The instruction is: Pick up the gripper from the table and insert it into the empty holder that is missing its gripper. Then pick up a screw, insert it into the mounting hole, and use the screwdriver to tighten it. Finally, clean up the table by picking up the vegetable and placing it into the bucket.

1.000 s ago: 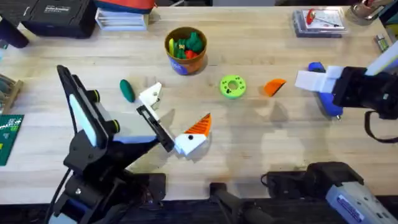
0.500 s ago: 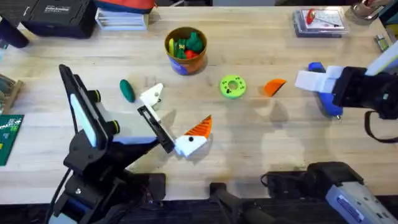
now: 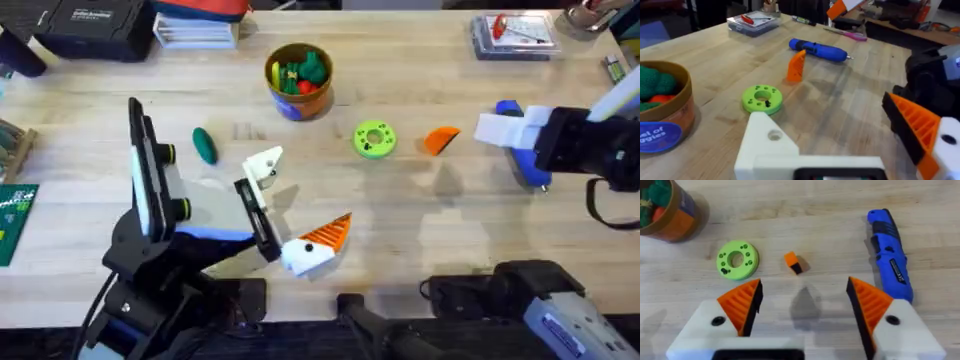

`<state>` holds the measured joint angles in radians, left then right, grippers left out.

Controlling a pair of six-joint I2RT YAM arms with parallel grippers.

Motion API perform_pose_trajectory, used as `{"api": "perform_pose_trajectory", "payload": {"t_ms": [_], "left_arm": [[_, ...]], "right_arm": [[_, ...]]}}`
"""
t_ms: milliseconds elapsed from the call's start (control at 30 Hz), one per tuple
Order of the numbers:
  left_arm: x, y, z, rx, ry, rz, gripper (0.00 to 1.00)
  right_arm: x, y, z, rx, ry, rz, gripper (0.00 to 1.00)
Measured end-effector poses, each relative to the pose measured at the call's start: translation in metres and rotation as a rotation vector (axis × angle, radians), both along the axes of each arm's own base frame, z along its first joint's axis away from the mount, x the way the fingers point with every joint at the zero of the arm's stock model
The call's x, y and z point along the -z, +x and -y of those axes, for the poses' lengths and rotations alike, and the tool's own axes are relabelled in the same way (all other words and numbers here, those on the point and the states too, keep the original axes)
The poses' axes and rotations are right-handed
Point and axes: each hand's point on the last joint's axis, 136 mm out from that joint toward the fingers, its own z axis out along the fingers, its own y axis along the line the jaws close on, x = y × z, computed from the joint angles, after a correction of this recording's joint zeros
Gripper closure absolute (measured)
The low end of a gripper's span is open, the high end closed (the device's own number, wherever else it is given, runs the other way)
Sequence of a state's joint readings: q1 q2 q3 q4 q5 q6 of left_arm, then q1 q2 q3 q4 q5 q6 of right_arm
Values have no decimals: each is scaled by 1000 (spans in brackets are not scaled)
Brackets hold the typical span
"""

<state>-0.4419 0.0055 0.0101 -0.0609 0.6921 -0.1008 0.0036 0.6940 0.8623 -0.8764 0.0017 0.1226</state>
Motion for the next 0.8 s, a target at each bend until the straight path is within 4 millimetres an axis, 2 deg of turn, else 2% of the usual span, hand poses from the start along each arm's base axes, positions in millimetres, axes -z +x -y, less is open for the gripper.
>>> {"api": "perform_pose_trajectory", "payload": {"t_ms": [433,533,700,800], "left_arm": [[0,-4,2,20,-22,-51,15],[0,-4,2,20,-23,-52,15],[0,-4,2,20,-24,-54,15],[0,-4,2,20,-24,-55,15]], "right_arm": [[1,-1,0,24,27,-5,9],[1,-1,-5,-14,28,-10,9],[21,-4,-11,-115,-12,-170,9],[31,4,-13,-186,-49,-301,9]]}}
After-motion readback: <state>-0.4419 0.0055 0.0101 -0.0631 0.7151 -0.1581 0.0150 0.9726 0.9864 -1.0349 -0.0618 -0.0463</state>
